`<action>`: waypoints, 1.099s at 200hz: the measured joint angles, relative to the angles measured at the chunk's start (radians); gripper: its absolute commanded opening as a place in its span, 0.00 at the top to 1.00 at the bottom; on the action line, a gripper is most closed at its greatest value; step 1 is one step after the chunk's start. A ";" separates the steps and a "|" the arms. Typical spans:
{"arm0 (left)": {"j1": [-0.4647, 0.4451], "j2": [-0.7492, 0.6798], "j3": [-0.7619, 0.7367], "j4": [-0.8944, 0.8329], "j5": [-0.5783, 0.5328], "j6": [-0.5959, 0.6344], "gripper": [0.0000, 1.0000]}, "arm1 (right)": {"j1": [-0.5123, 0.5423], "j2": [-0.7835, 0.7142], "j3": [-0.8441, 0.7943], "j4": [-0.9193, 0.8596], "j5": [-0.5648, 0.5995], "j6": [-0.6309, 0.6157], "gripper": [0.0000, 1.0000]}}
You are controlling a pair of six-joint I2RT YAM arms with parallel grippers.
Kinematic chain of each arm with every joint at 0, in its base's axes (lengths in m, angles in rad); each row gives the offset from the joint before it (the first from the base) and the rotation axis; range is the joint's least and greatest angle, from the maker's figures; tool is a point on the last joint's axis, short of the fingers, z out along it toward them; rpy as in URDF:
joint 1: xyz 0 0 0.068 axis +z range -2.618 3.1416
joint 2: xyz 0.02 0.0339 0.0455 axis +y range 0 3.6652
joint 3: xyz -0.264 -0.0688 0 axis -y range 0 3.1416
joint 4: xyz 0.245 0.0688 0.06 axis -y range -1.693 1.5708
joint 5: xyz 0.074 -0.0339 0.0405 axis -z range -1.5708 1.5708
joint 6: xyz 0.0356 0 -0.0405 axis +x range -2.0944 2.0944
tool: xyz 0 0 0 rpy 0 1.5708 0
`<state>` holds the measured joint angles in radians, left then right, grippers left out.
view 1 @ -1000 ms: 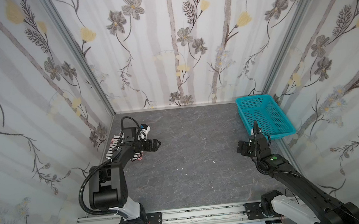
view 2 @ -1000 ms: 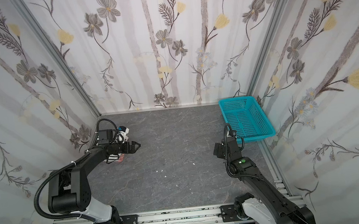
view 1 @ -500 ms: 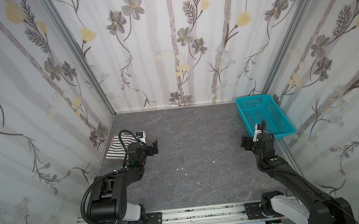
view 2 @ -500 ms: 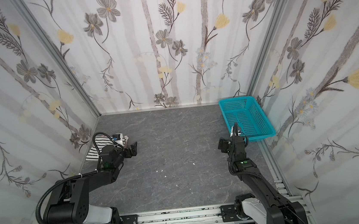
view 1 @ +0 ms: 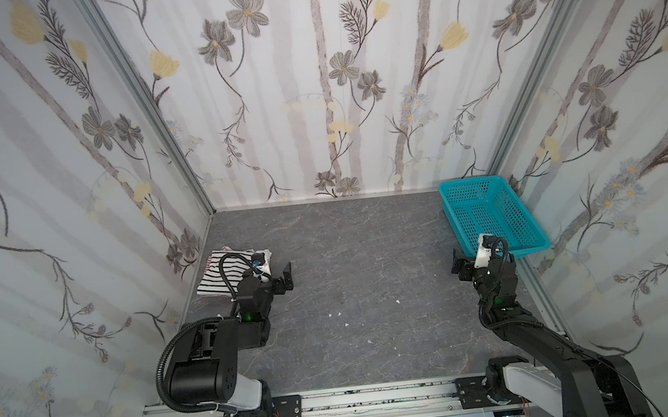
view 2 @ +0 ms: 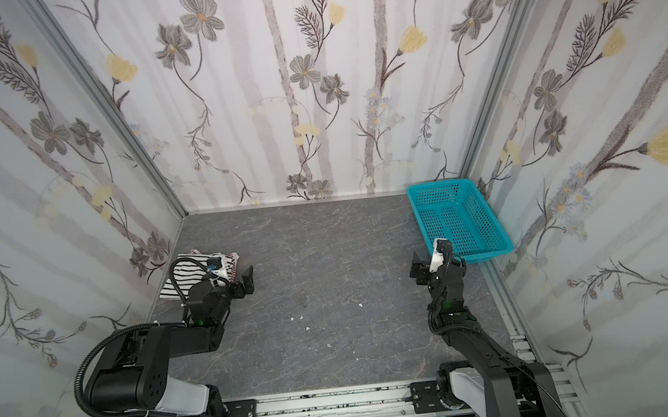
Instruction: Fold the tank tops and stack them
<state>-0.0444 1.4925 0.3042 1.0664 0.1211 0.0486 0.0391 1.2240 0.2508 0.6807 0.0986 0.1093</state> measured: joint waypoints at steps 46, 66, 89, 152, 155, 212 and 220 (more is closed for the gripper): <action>0.061 0.087 -0.077 0.144 0.023 -0.031 0.00 | -0.021 0.048 -0.012 0.152 -0.048 -0.025 0.10; 0.062 0.090 -0.078 0.209 0.071 -0.033 0.00 | -0.043 0.071 -0.019 0.216 -0.076 -0.031 0.10; 0.064 0.091 -0.078 0.237 0.077 -0.034 0.00 | -0.063 0.126 0.000 0.265 -0.135 -0.032 0.10; 0.065 0.092 -0.078 0.261 0.093 -0.039 0.00 | -0.072 0.272 -0.029 0.431 -0.235 -0.069 0.08; 0.065 0.092 -0.078 0.261 0.093 -0.040 0.00 | -0.072 0.275 -0.035 0.431 -0.235 -0.070 0.08; 0.065 0.092 -0.079 0.261 0.093 -0.041 0.00 | -0.069 0.290 -0.036 0.547 -0.229 -0.077 0.00; 0.065 0.092 -0.079 0.261 0.093 -0.041 0.00 | -0.065 0.290 -0.037 0.551 -0.222 -0.079 0.00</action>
<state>0.0204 1.5841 0.2256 1.3273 0.2146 0.0078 -0.0261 1.5135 0.2138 1.2316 -0.1230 0.0299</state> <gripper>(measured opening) 0.997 0.999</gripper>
